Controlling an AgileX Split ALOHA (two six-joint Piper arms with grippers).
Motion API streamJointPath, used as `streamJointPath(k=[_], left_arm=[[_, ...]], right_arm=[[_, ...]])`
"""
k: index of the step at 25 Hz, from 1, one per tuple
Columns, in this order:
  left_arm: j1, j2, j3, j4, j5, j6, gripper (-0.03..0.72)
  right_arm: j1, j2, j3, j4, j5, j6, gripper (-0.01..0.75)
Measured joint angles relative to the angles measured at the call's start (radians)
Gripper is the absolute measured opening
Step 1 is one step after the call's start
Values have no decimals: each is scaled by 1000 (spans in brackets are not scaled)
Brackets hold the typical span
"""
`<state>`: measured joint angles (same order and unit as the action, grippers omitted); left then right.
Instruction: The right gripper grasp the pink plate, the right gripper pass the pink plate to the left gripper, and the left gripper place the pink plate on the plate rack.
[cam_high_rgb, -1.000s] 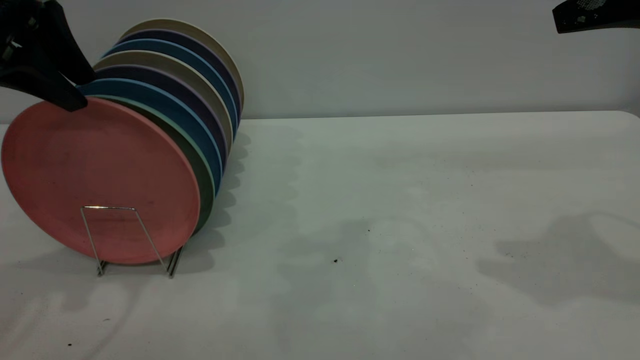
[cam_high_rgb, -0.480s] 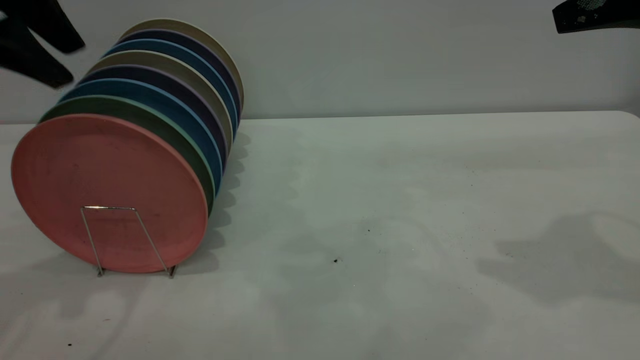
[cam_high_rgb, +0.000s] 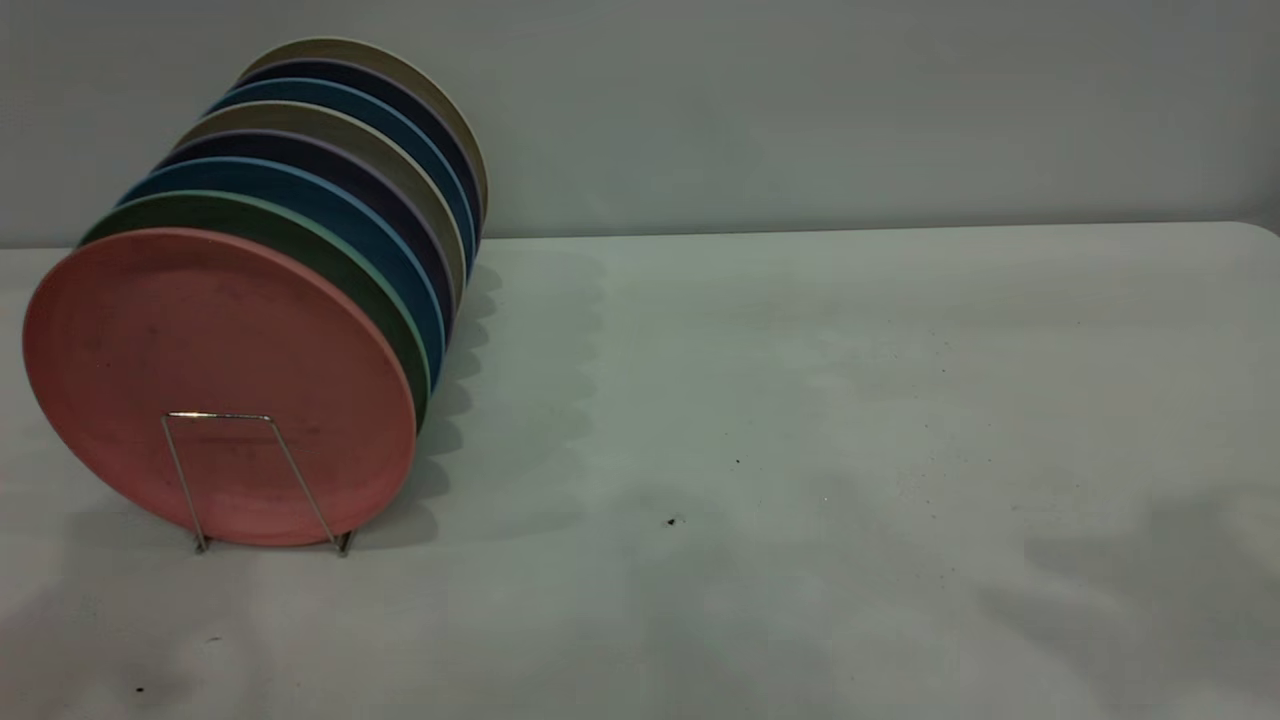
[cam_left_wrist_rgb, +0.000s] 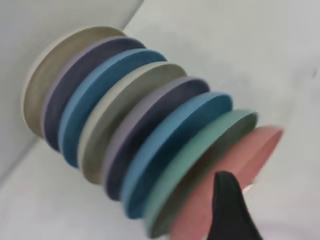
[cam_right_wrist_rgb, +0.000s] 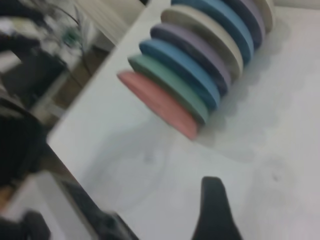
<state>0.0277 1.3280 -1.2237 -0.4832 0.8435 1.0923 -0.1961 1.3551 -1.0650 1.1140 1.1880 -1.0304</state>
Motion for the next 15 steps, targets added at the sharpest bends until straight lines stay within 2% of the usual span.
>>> streamJointPath(k=[6, 10, 15], left_arm=[[0, -109, 0, 0, 68, -340, 474], [0, -154, 0, 1, 121, -398, 474], [0, -175, 0, 1, 139, -430, 474]], right_arm=[[0, -279, 9, -345, 31, 320, 542], [0, -459, 76, -546, 40, 522, 525], [0, -714, 265, -751, 52, 691, 514]])
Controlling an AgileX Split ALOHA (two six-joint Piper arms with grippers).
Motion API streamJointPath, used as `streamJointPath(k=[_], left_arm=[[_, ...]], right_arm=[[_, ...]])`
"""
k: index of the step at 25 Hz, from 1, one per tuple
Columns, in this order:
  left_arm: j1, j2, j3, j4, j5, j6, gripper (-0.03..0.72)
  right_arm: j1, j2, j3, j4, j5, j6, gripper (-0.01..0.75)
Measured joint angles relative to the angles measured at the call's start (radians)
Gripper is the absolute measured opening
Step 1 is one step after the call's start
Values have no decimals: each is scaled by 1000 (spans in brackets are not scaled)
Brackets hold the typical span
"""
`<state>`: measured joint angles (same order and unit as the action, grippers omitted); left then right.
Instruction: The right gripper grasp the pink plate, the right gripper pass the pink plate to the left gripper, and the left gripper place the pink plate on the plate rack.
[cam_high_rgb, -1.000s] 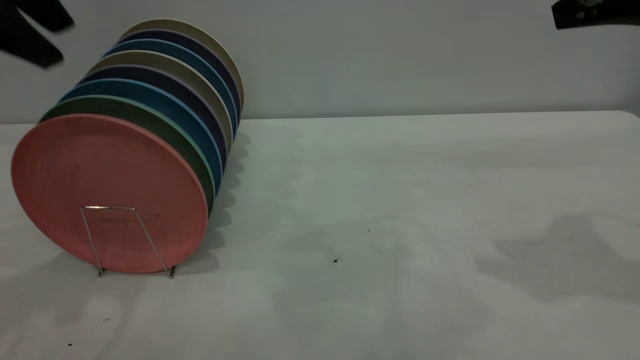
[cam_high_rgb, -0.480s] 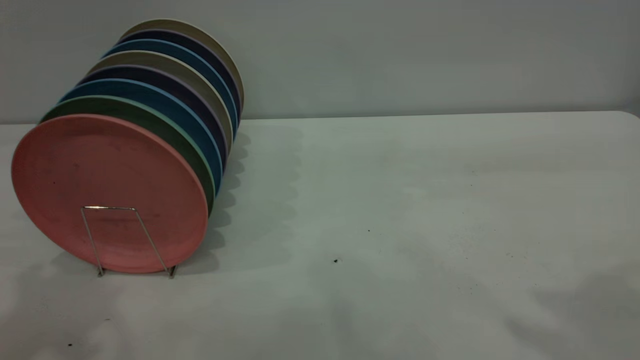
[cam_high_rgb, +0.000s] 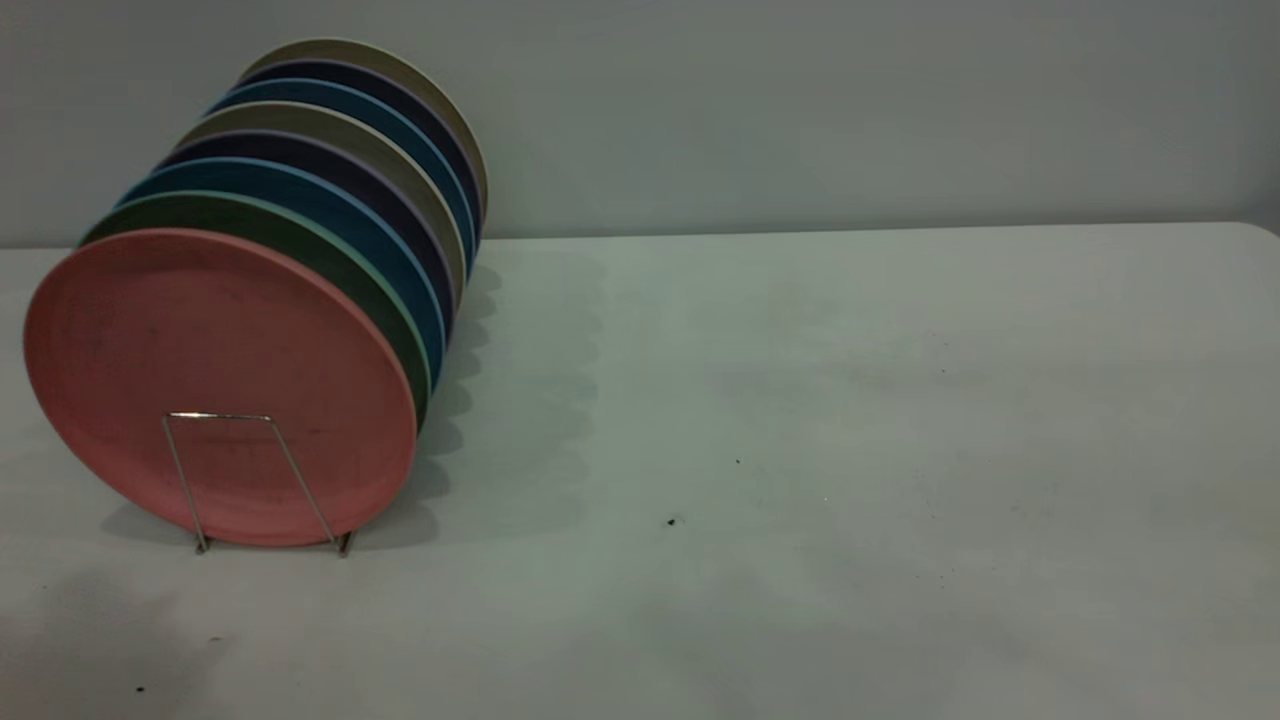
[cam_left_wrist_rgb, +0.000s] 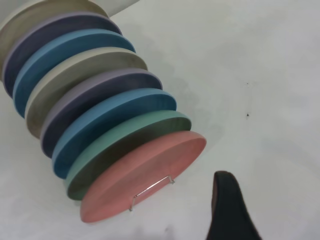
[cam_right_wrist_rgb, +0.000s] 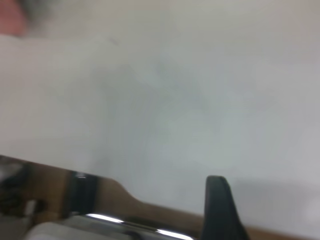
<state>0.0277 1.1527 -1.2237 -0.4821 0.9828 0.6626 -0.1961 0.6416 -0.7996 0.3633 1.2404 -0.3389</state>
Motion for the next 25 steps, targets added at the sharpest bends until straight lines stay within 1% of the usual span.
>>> streamJointPath(k=[5, 8, 11, 12, 14, 17, 20, 23, 25], left_arm=[[0, 0, 0, -1, 6, -57, 474], [0, 0, 0, -1, 28, -82, 474], [0, 0, 0, -1, 76, -119, 474], [0, 0, 0, -1, 111, -131, 474], [0, 0, 0, 0, 180, -156, 474], [0, 0, 2, 8, 185, -196, 474], [0, -11, 24, 33, 185, -264, 474], [0, -47, 100, 55, 185, -301, 474], [0, -88, 179, 76, 185, -310, 474]], right_arm=[[0, -228, 188, -216, -6, 185, 513], [0, -338, 268, -296, -30, 224, 513], [0, -418, 302, -321, -78, 244, 513], [0, -436, 310, -322, -98, 255, 513], [8, -453, 322, -323, -101, 274, 513], [70, -463, 328, -330, -104, 294, 513], [172, -463, 328, -334, -105, 304, 513], [265, -464, 328, -338, -105, 304, 512], [309, -467, 328, -342, -106, 307, 512]])
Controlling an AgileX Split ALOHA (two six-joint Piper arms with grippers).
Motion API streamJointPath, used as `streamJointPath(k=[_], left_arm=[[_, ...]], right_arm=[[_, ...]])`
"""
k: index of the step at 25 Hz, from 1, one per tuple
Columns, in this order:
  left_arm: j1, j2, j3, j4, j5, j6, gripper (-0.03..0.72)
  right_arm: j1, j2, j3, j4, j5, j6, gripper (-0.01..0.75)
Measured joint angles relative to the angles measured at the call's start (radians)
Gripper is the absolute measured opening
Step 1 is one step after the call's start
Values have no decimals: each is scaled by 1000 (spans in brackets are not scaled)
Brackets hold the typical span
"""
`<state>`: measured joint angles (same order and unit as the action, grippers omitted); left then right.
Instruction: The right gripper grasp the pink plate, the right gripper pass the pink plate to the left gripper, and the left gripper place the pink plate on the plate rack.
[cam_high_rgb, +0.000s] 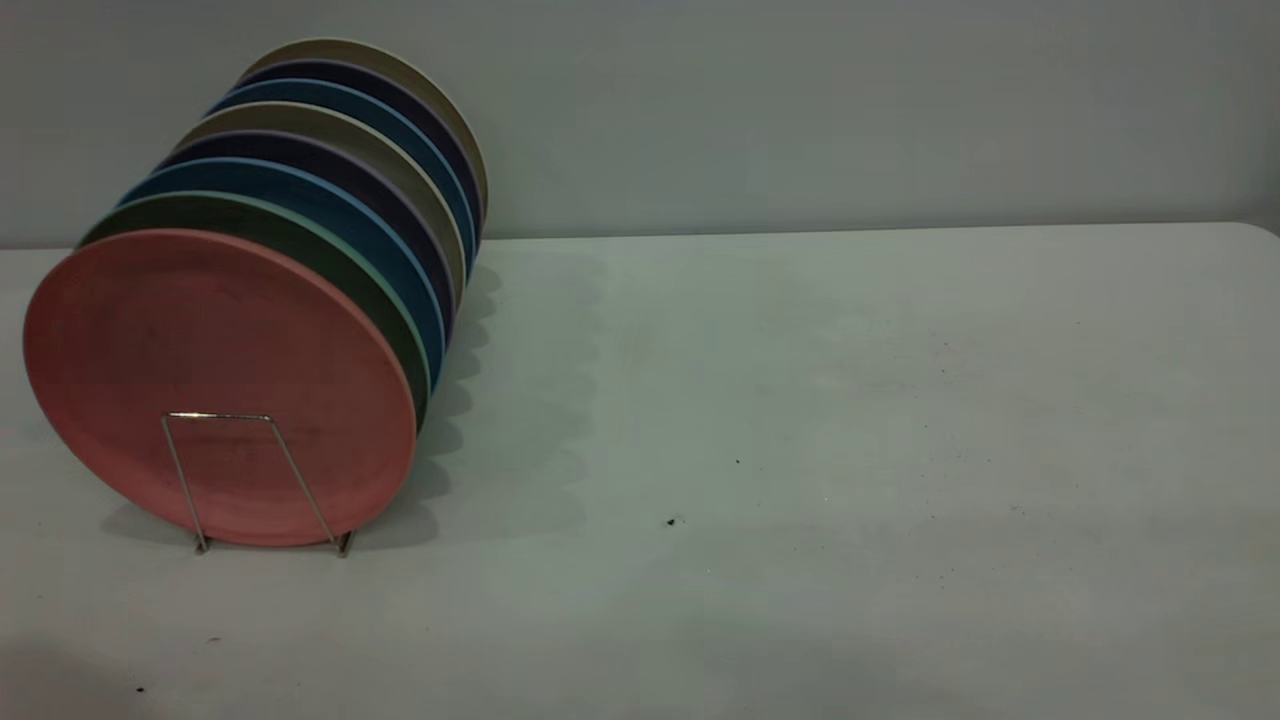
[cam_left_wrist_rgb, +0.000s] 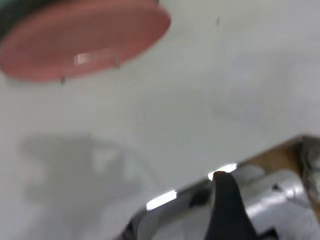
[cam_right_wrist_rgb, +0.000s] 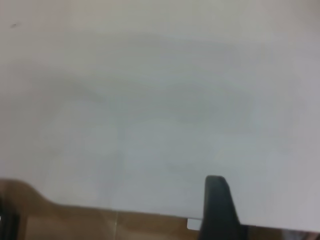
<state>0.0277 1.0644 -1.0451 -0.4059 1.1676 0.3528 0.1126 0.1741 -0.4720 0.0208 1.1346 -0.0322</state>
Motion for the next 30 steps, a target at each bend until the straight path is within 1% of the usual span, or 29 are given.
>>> streamJointPath(k=[2, 4, 8, 12, 18, 30], left_arm=[[0, -48, 101, 38, 0, -3, 474], [0, -110, 199, 89, 0, -10, 474], [0, -248, 380, 195, -25, -92, 474], [0, -390, 490, 296, -66, -193, 474], [0, -621, 557, 335, -61, -240, 474], [0, -1018, 558, 336, -47, -242, 474]], right_arm=[[34, -17, 0, -8, -1, 1, 512], [51, -40, 0, -8, -1, 4, 512], [57, -90, 0, -8, -1, 4, 512], [57, -120, 0, -8, -1, 6, 512], [57, -126, 0, -8, -1, 6, 512], [57, -130, 0, -9, -1, 6, 512]])
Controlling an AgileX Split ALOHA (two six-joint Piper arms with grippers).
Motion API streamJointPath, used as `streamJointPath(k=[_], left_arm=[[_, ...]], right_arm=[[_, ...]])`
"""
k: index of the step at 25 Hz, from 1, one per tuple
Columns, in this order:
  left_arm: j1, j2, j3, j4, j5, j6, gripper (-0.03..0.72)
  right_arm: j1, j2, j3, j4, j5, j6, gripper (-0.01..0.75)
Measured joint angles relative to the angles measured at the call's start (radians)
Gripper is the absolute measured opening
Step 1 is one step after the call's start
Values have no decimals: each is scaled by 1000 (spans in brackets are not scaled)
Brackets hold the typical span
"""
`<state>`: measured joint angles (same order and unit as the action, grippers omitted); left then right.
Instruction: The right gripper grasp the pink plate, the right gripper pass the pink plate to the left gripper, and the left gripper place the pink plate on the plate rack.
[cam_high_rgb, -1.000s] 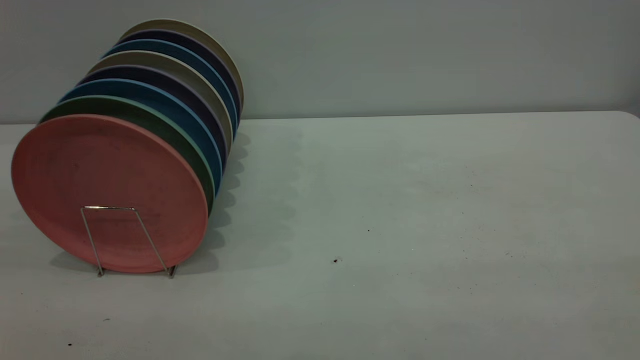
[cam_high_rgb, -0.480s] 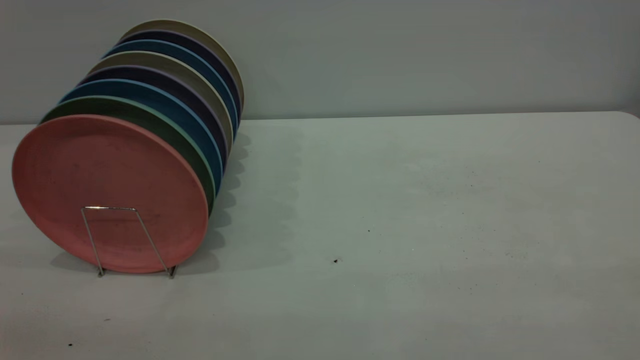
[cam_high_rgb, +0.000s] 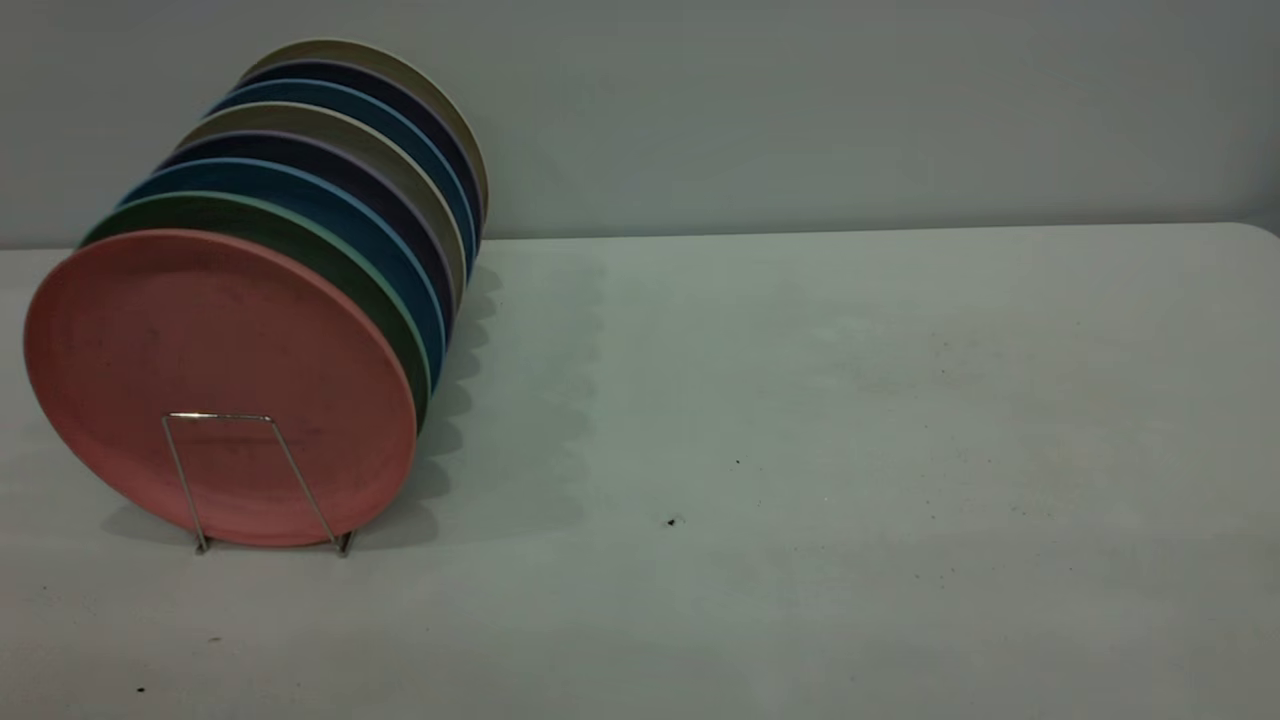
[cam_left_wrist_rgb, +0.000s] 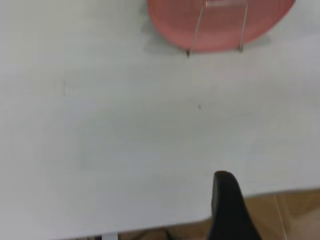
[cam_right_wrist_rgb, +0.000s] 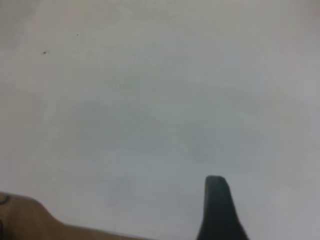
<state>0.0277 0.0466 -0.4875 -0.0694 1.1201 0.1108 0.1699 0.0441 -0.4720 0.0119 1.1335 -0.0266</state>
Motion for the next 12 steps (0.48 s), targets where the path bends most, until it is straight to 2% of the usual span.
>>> streamJointPath(k=[3, 8, 12], left_arm=[[0, -56, 0, 0, 8, 0, 474], [-1, -68, 0, 0, 11, 0, 474], [-36, -68, 0, 0, 11, -1, 474]], right_arm=[[-11, -45, 0, 0, 1, 0, 512], [-99, -61, 0, 0, 3, 0, 512], [-121, -61, 0, 4, 3, 0, 512]])
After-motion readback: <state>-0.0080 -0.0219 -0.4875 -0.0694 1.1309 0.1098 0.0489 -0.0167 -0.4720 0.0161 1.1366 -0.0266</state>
